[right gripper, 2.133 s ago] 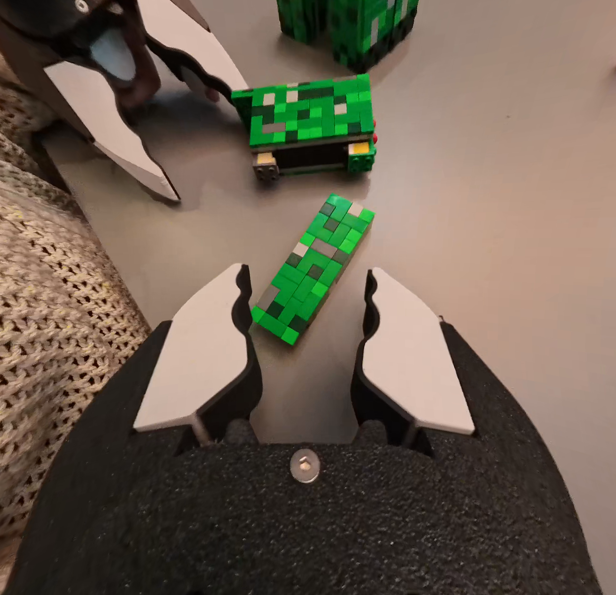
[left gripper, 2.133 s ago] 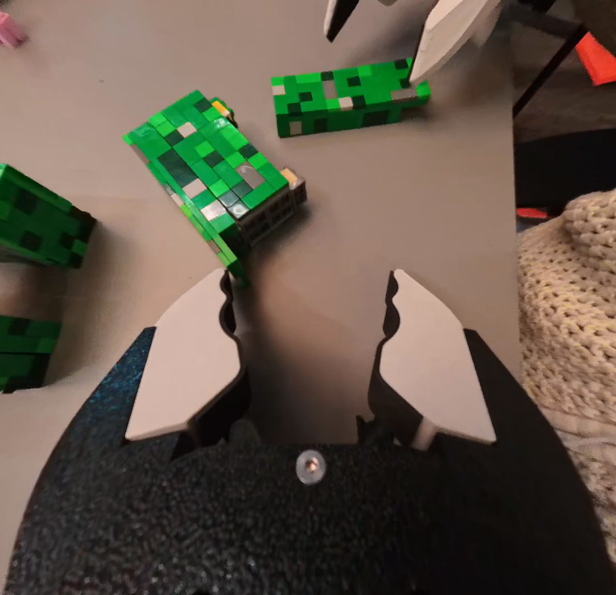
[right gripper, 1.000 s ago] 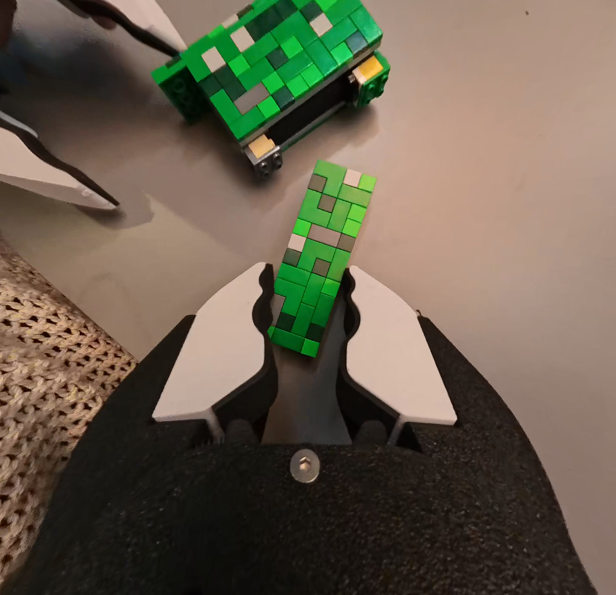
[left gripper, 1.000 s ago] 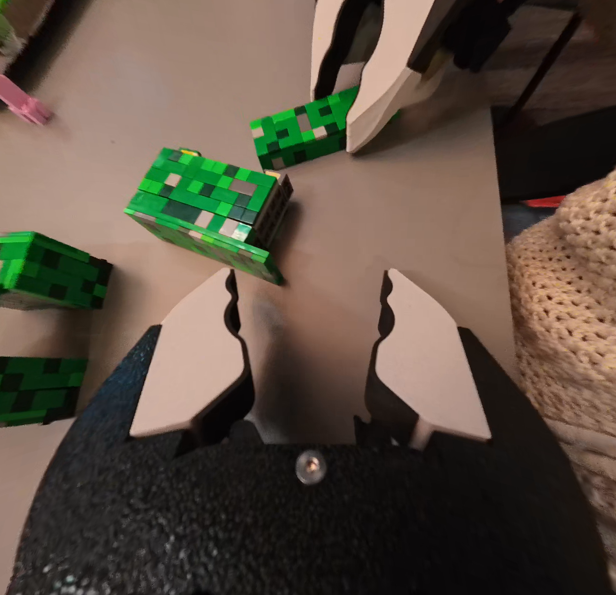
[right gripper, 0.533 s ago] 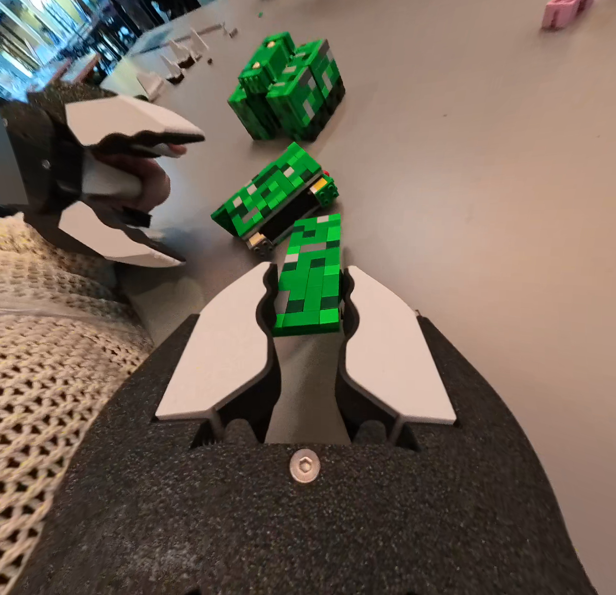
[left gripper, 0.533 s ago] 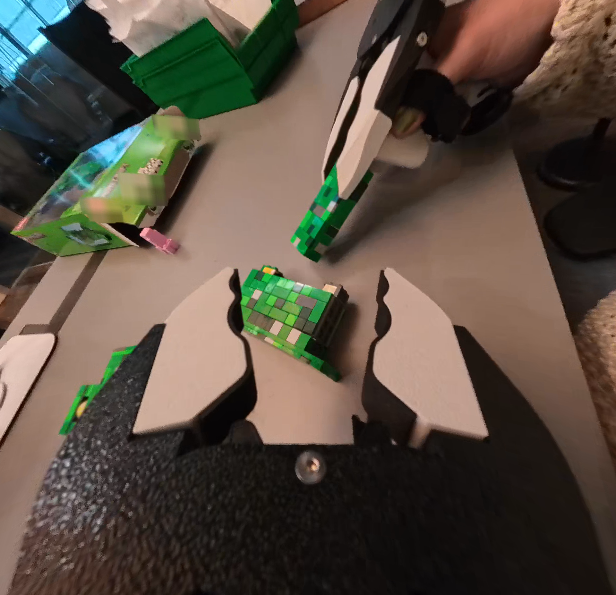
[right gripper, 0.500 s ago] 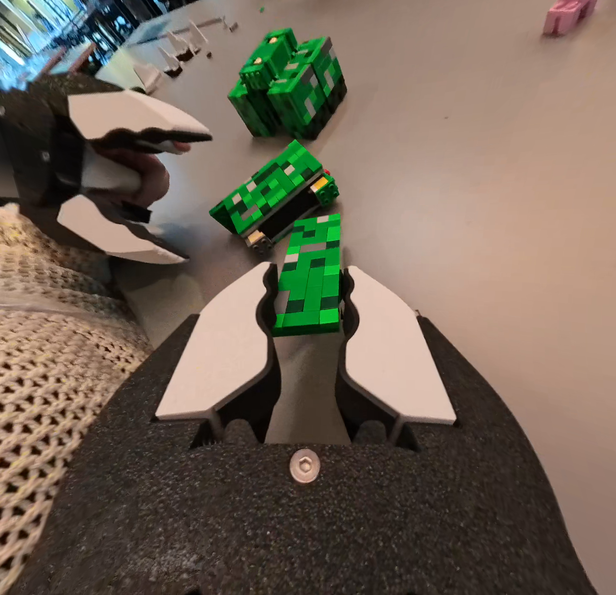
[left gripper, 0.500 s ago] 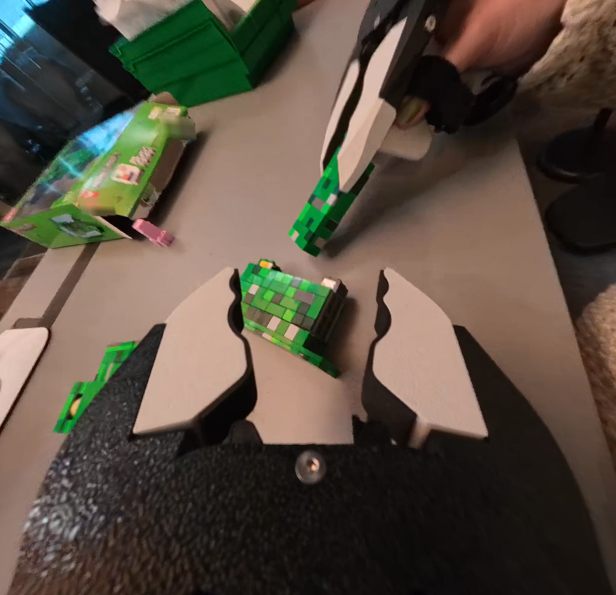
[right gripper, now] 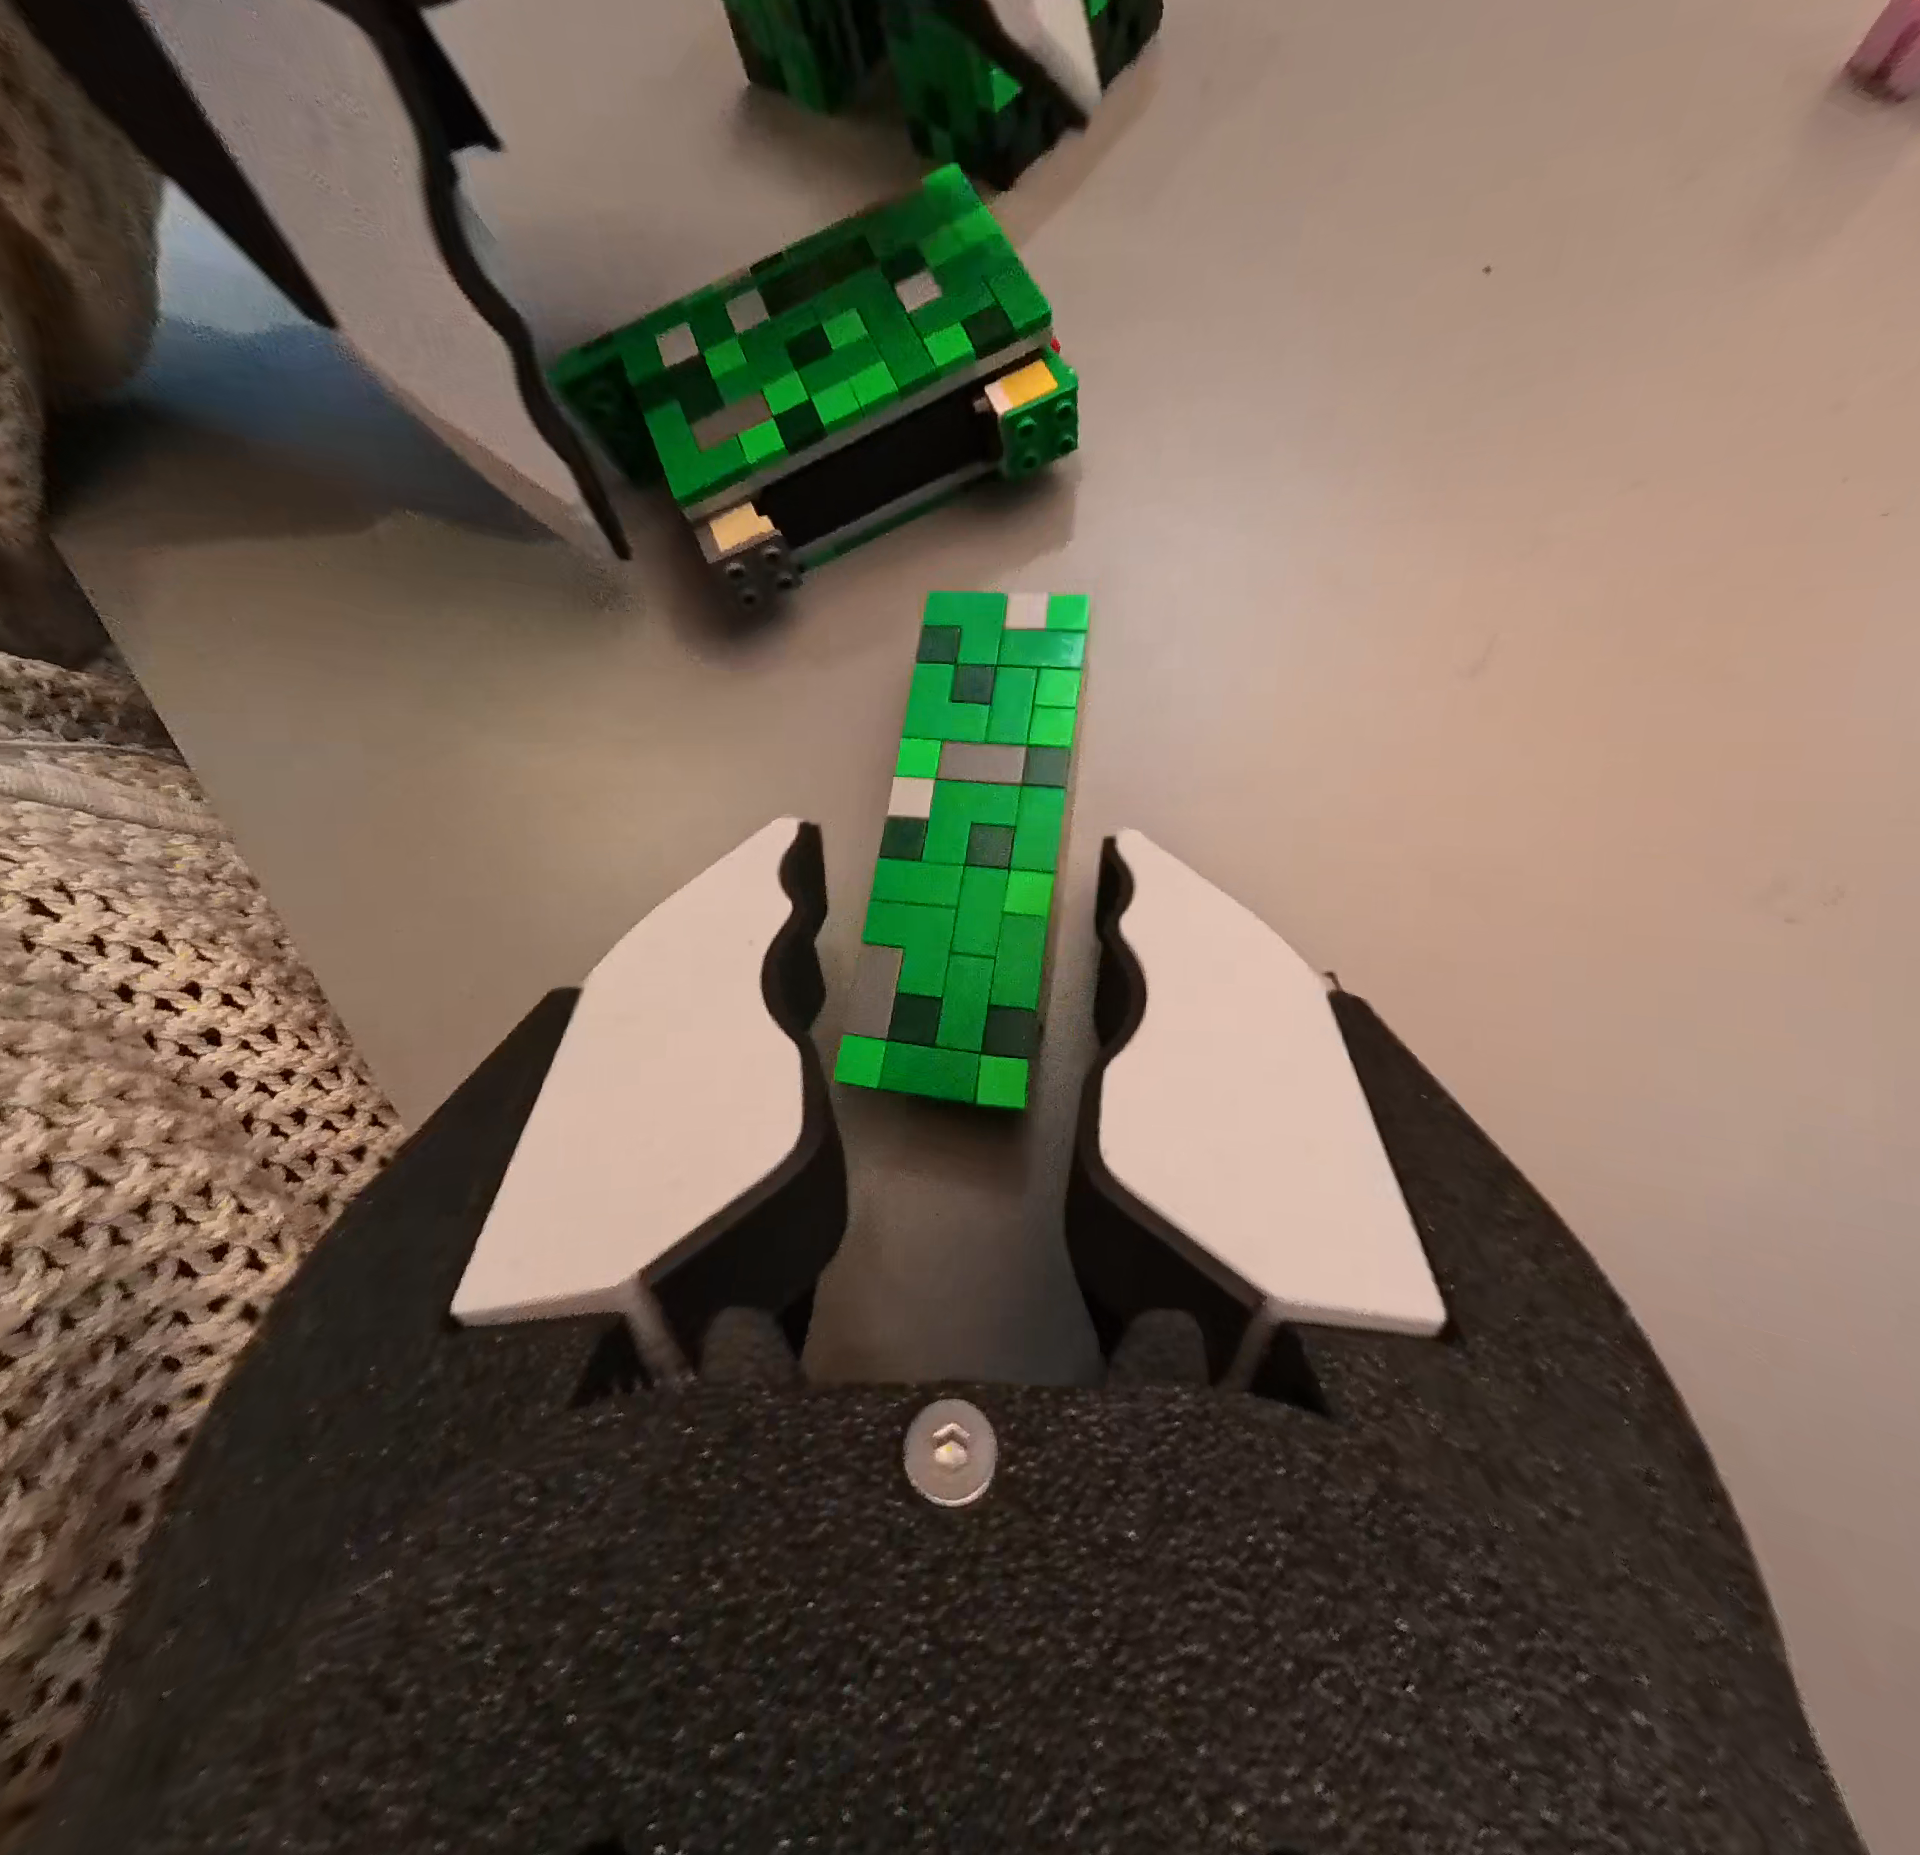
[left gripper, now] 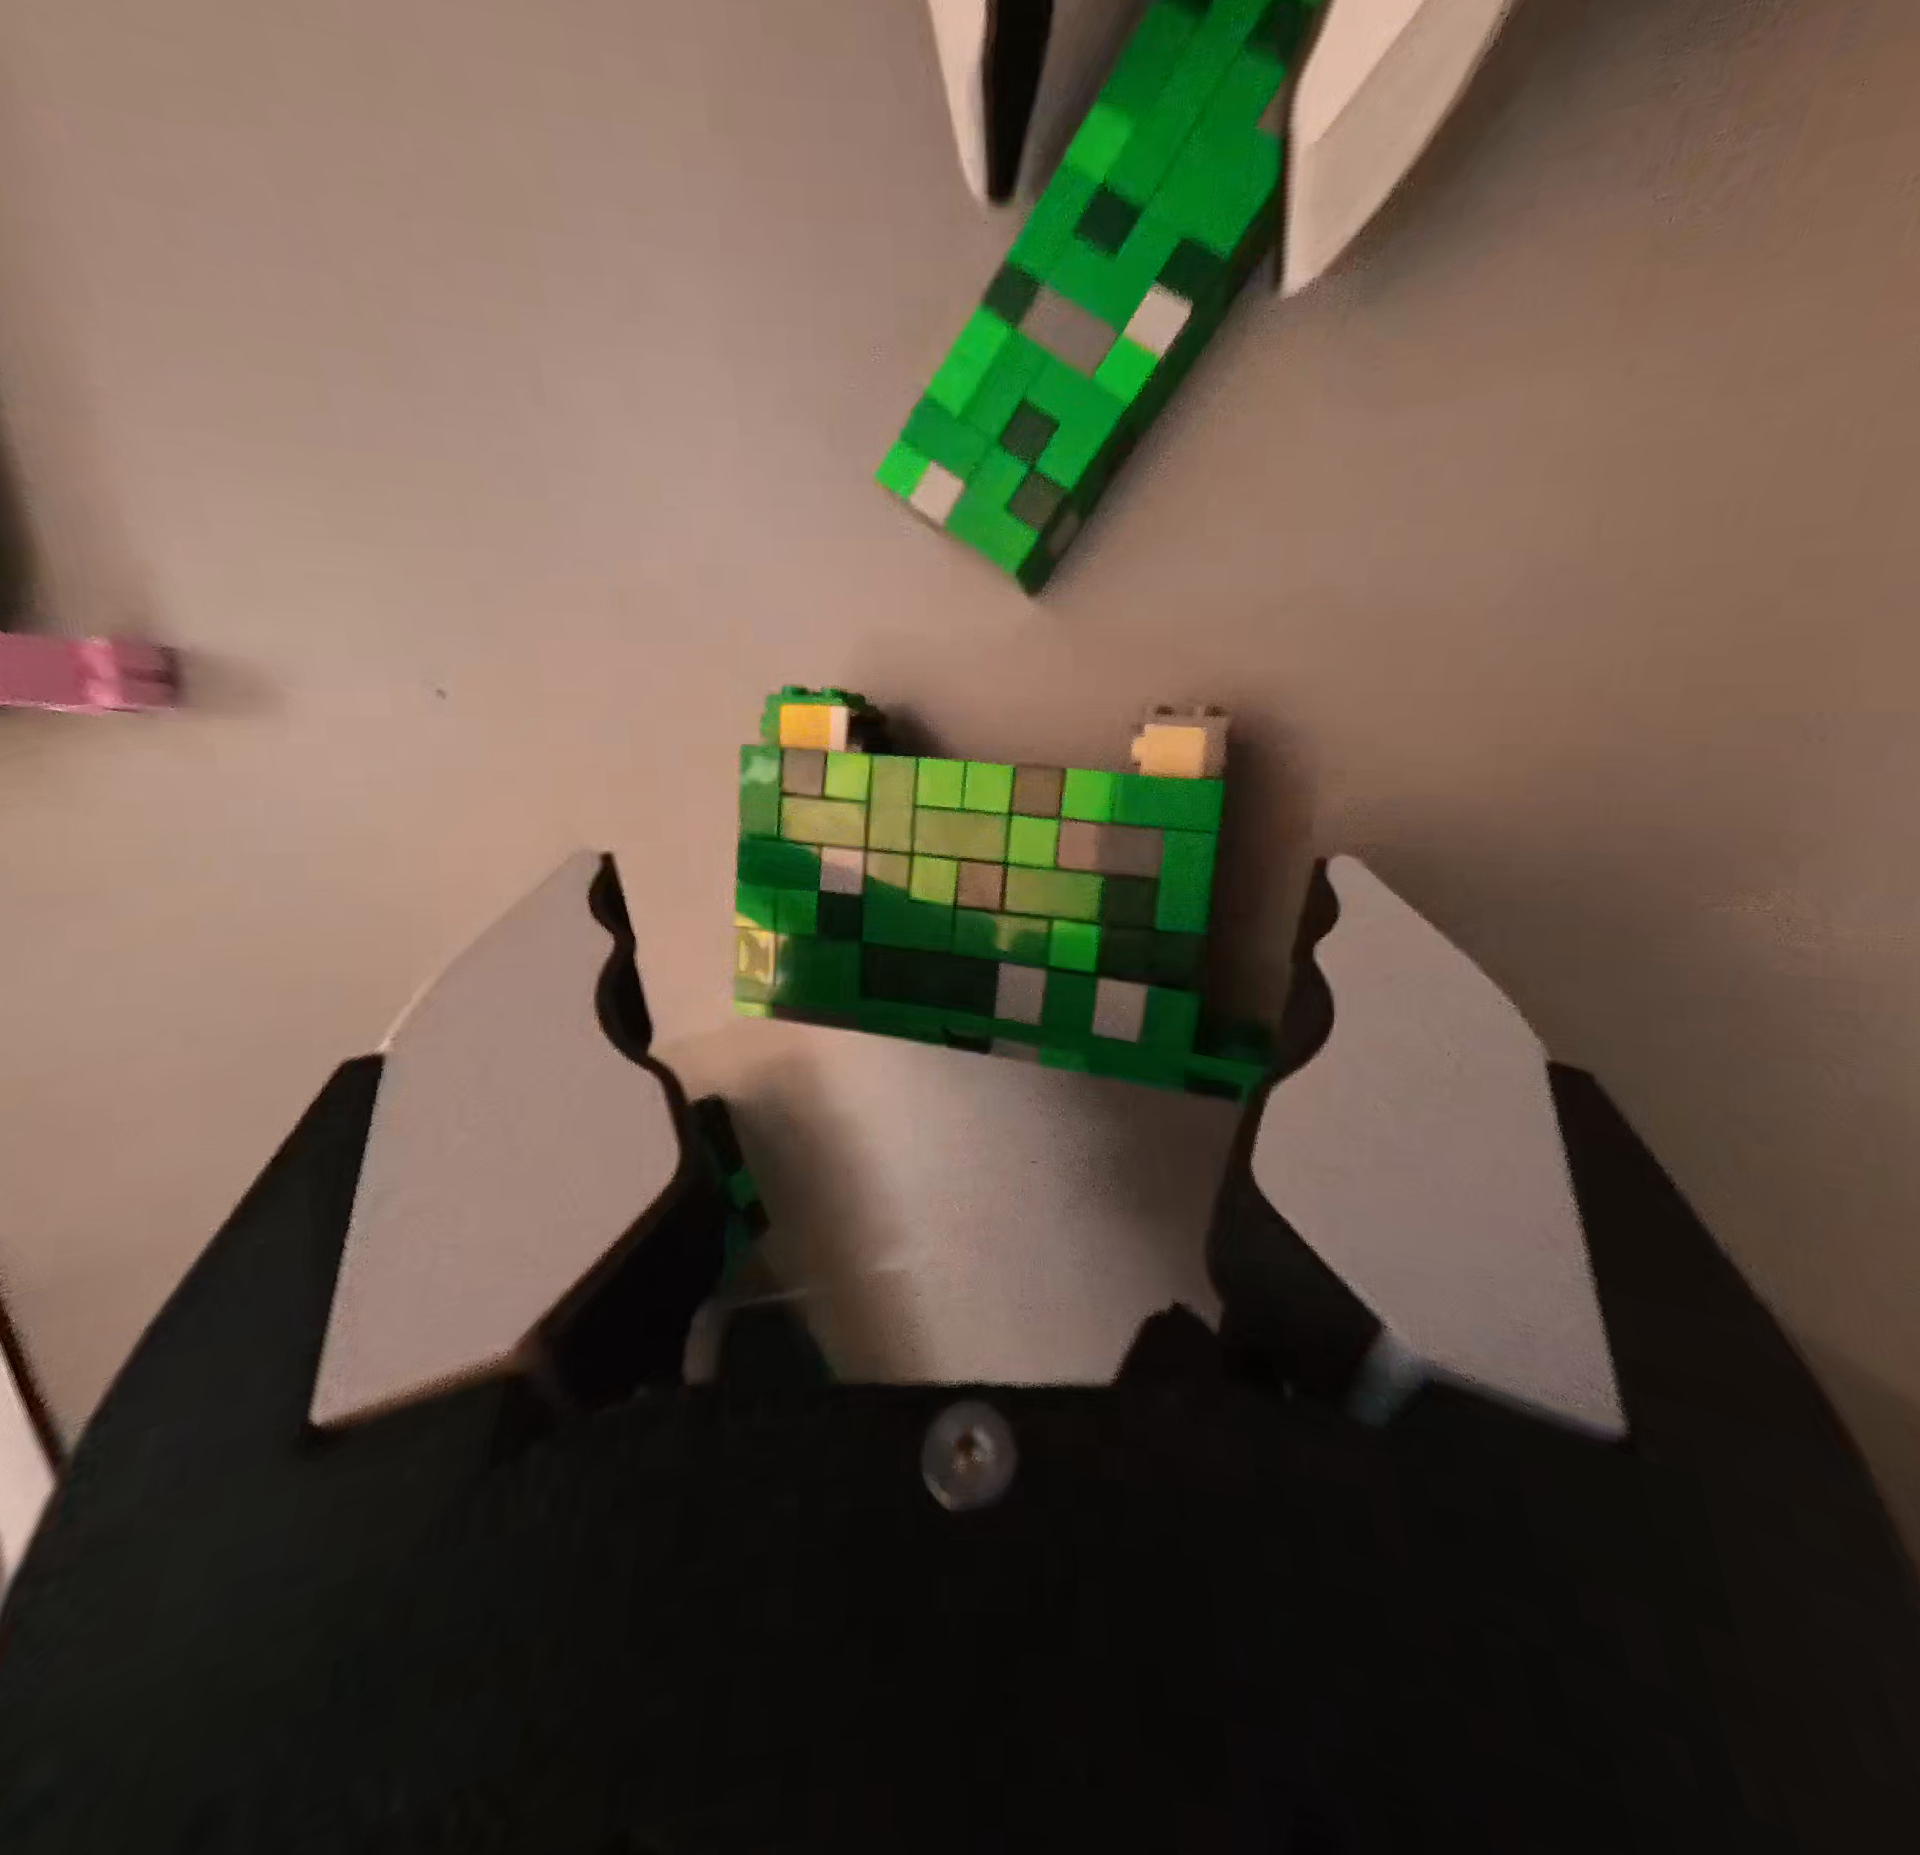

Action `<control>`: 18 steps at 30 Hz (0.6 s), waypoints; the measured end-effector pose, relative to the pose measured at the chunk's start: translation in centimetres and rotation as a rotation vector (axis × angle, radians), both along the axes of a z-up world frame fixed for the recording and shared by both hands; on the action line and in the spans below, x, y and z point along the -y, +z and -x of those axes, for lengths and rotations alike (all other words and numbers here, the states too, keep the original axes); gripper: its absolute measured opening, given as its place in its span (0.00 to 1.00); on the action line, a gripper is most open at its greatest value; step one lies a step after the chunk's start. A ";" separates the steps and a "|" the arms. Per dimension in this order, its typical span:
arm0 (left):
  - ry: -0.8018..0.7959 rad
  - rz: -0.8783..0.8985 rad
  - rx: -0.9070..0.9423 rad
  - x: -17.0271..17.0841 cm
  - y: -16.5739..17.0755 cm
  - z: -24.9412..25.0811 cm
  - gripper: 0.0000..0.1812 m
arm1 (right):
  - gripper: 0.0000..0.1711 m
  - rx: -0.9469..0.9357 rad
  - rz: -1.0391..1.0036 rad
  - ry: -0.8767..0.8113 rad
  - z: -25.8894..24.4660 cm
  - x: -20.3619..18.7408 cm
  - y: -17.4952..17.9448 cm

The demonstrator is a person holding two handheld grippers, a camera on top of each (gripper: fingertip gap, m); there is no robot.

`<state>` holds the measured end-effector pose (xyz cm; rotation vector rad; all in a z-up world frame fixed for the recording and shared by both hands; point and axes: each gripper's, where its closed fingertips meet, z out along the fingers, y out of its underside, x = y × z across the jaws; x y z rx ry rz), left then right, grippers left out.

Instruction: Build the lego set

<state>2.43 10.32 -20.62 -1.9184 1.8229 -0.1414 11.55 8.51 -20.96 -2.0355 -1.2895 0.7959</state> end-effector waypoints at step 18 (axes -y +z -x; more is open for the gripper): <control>0.079 -0.193 0.145 -0.9 0.9 0.8 0.53 | 0.31 -0.200 0.071 0.056 4.0 -0.4 3.7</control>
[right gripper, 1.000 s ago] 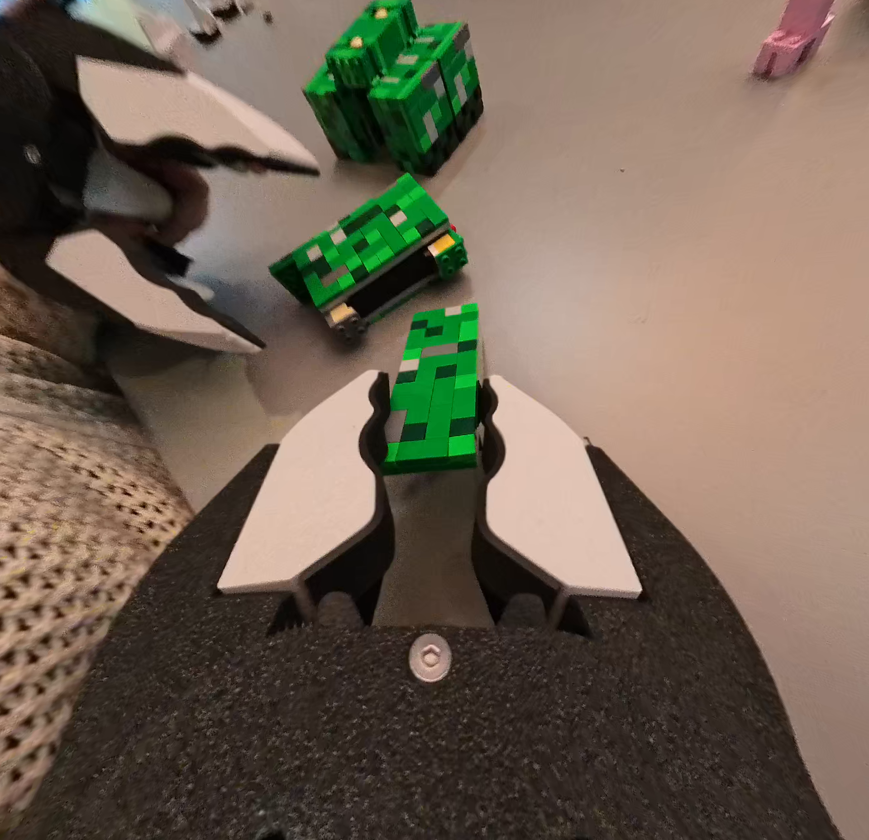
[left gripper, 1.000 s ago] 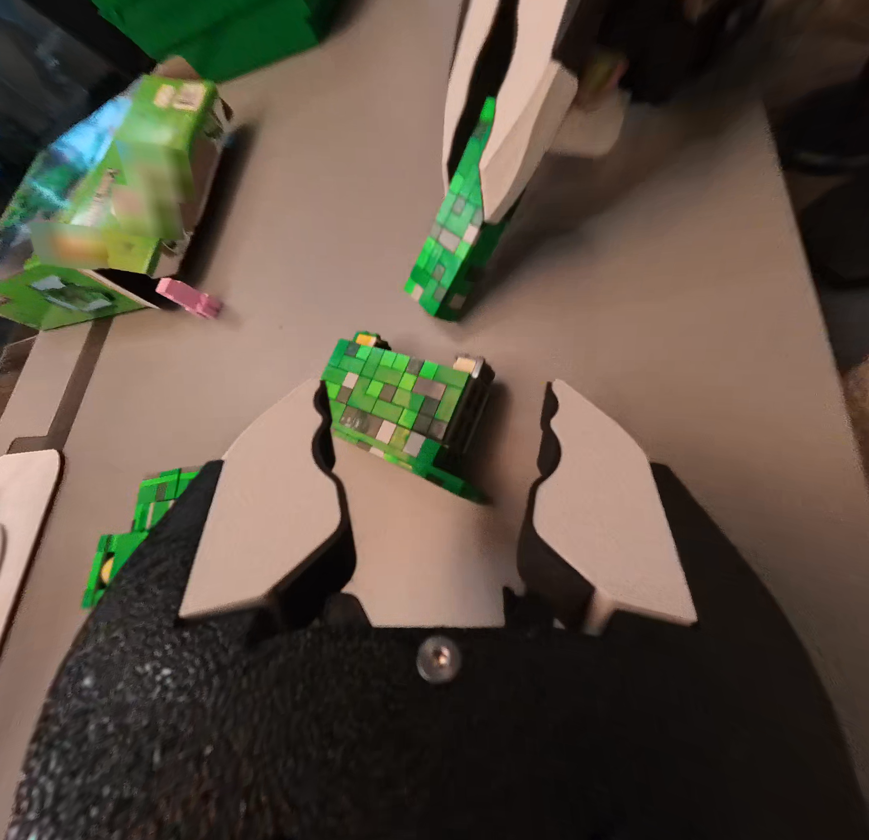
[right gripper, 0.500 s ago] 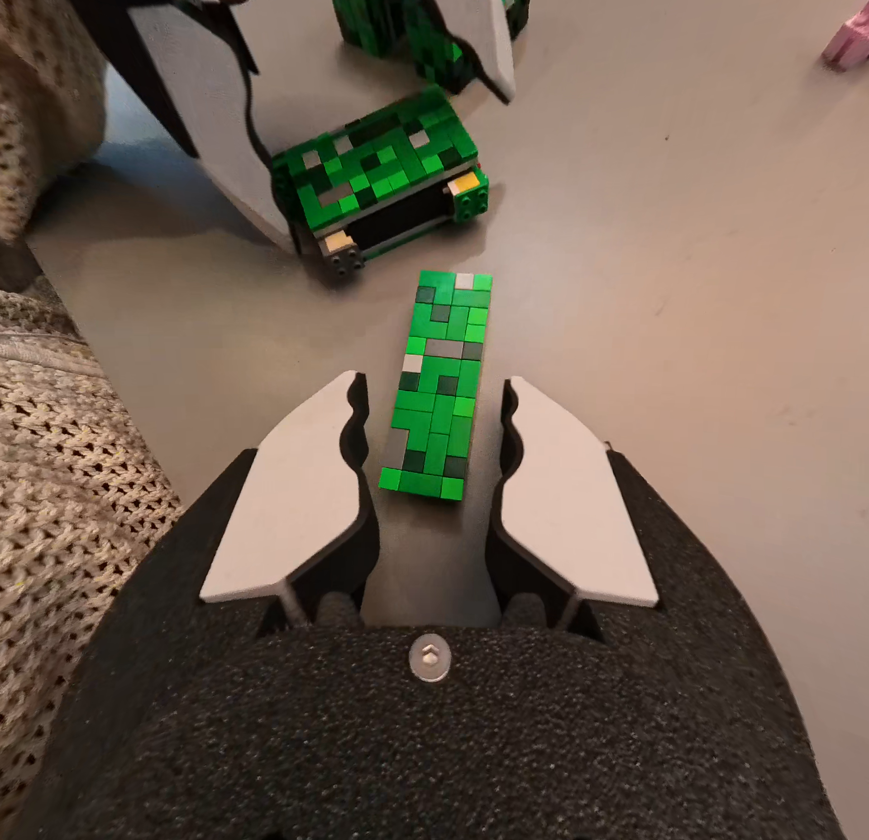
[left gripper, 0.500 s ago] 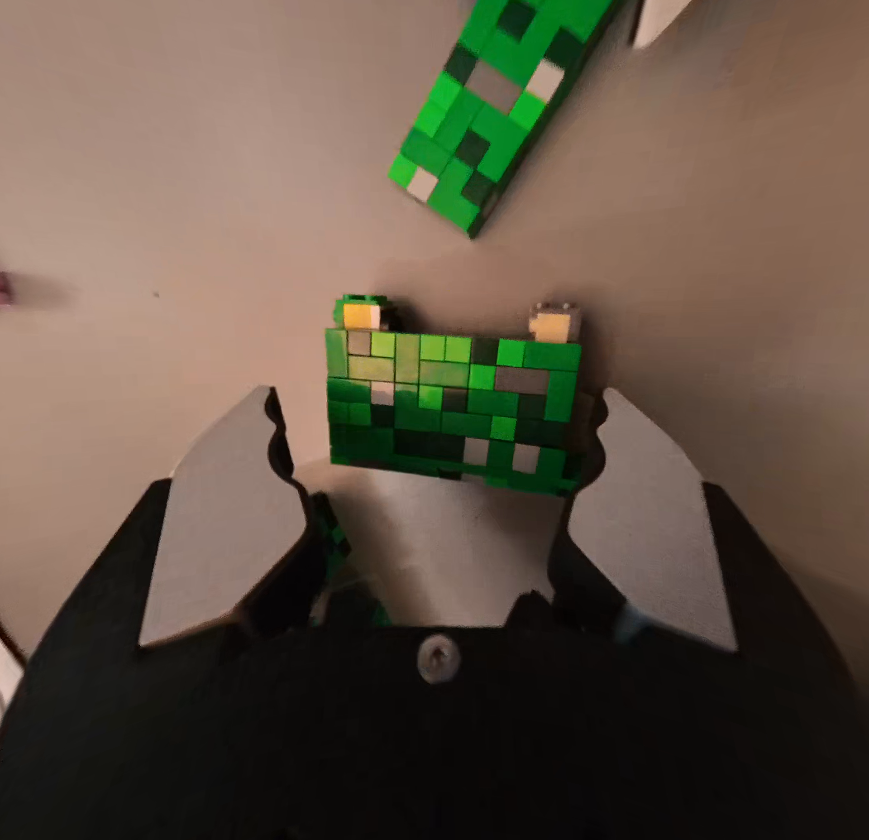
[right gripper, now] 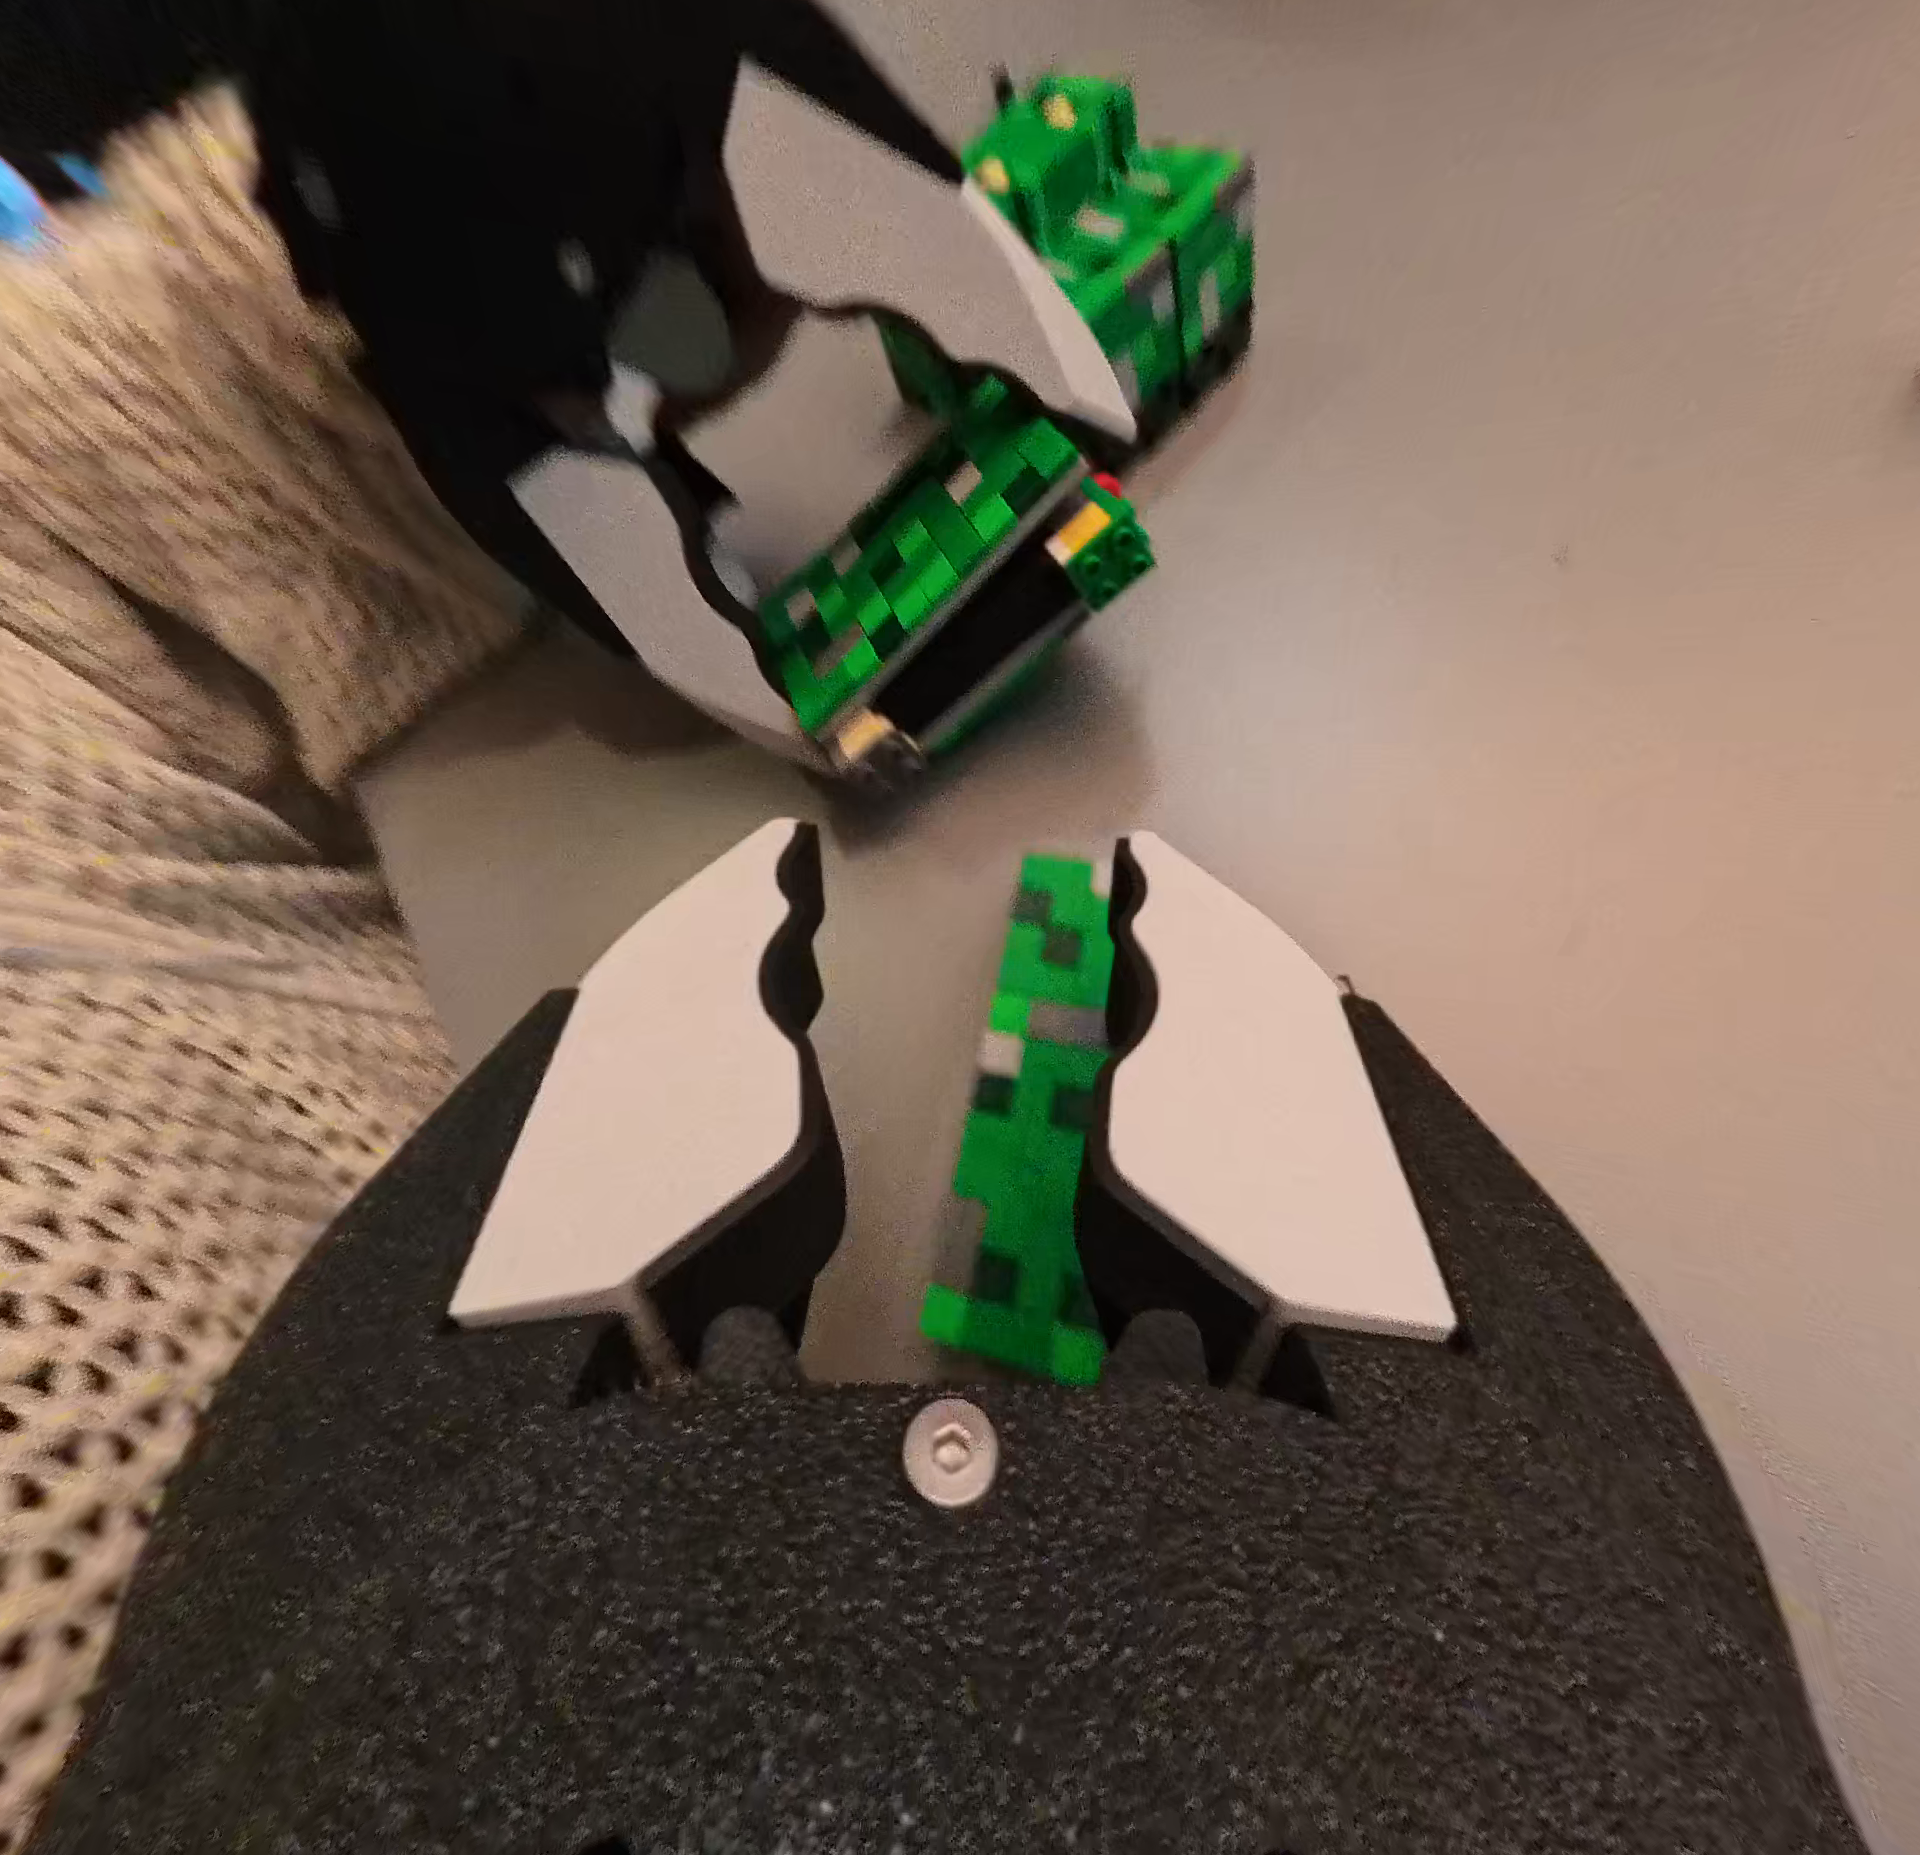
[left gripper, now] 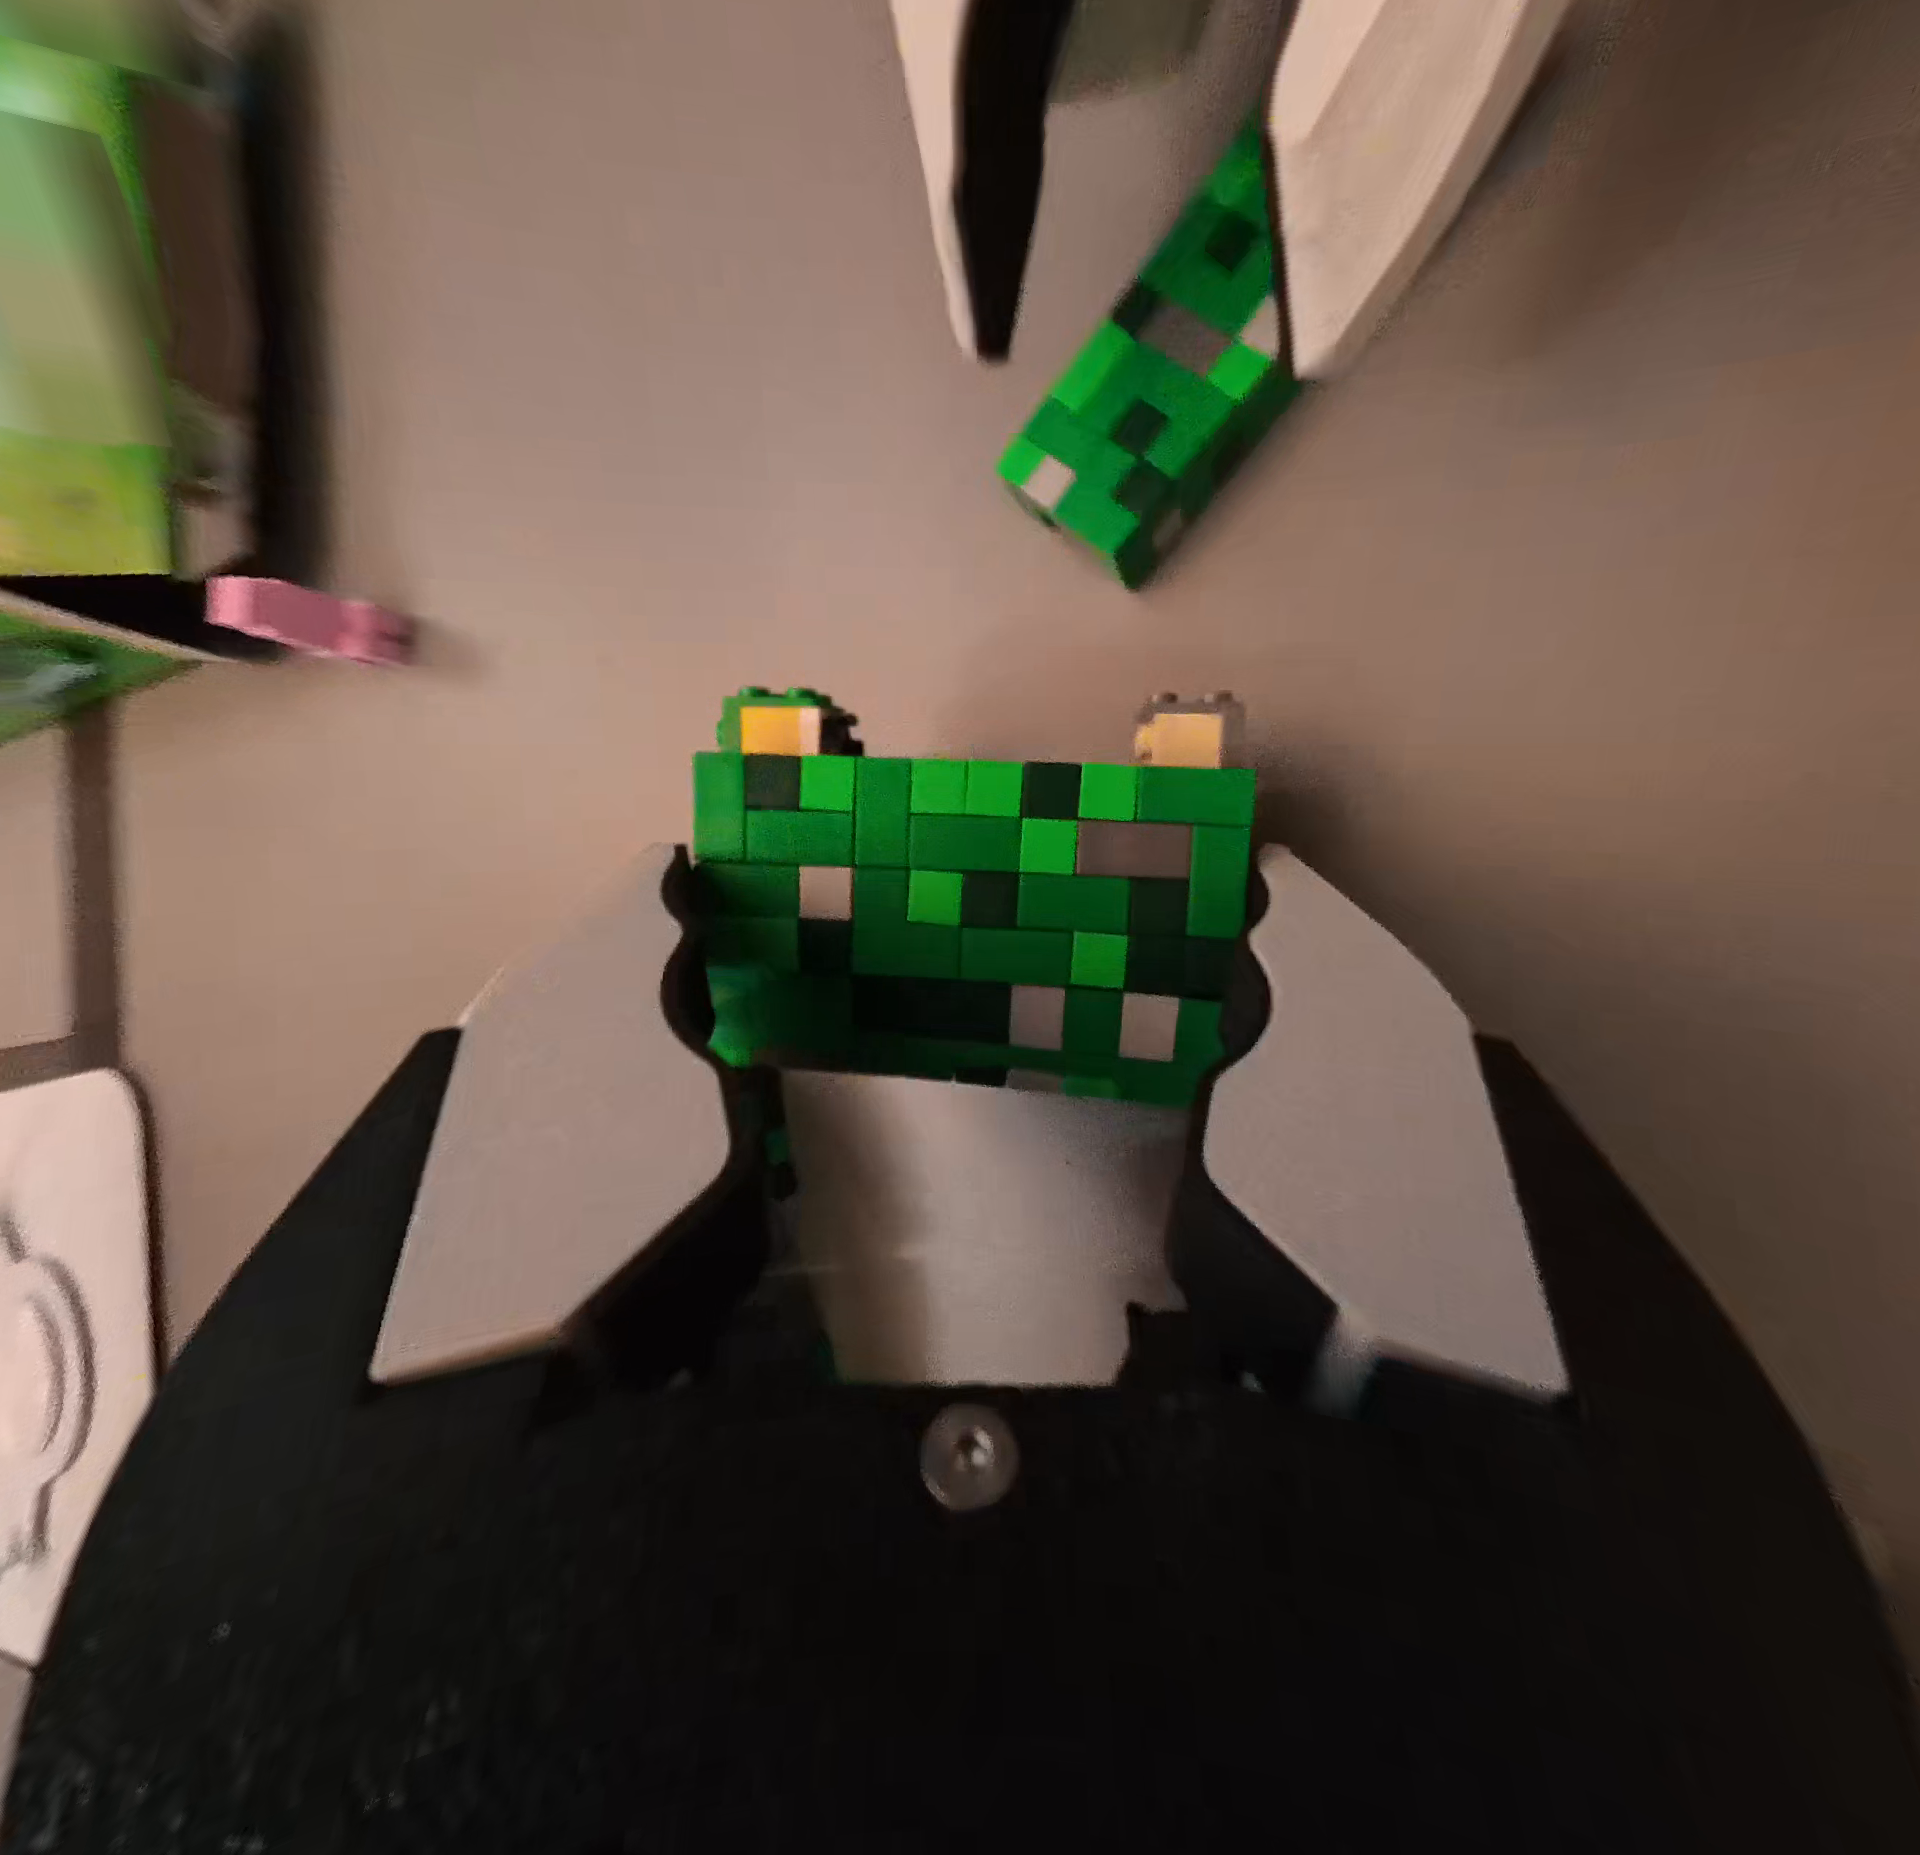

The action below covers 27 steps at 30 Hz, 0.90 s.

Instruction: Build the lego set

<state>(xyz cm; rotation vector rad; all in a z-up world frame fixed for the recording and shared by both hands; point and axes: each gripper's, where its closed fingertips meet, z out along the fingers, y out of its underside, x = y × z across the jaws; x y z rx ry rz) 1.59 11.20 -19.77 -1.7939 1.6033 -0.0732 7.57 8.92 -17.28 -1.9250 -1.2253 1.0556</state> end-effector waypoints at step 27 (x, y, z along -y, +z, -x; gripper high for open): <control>0.218 -0.535 0.477 0.6 7.4 3.8 0.60 | 0.21 0.097 0.050 0.218 10.6 -0.9 1.9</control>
